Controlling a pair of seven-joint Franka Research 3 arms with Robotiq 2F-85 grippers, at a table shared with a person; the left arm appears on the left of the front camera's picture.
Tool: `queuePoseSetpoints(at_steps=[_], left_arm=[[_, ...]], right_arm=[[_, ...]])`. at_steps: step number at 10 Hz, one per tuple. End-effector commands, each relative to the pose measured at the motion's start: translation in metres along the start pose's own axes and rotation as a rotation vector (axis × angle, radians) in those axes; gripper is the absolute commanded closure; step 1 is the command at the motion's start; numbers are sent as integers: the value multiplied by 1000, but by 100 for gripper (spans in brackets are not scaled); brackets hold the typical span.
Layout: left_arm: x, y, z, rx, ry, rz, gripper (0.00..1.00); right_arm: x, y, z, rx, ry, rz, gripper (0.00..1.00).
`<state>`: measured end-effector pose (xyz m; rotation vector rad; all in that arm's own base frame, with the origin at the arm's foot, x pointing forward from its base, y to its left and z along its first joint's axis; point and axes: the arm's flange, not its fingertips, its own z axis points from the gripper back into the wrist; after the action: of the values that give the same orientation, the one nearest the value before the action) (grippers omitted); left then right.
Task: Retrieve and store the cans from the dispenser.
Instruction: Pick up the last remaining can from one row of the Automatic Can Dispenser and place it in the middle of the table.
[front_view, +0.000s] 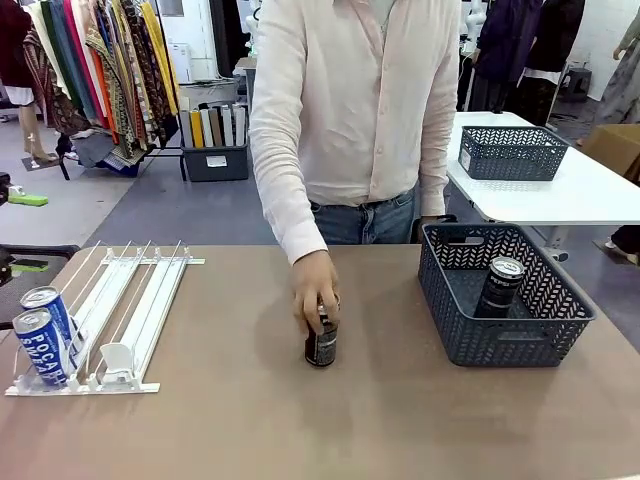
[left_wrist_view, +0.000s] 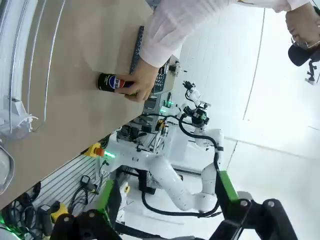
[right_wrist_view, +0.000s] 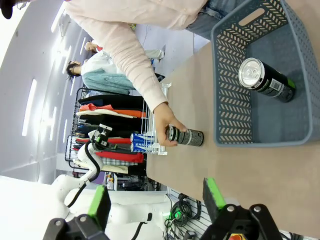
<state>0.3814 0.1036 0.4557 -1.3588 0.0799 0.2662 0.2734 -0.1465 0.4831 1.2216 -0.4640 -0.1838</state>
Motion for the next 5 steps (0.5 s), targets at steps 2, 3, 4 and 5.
queuePoseSetpoints(at_steps=[2, 3, 4, 5], left_arm=[[8, -25, -15, 39, 25, -30, 0], [8, -25, -15, 39, 25, -30, 0], [8, -25, -15, 39, 25, -30, 0], [8, -25, -15, 39, 25, -30, 0]], right_arm=[[3, 1, -2, 30, -15, 28, 0], [3, 1, -2, 30, -15, 28, 0], [3, 1, -2, 30, -15, 28, 0], [3, 1, -2, 30, -15, 28, 0]])
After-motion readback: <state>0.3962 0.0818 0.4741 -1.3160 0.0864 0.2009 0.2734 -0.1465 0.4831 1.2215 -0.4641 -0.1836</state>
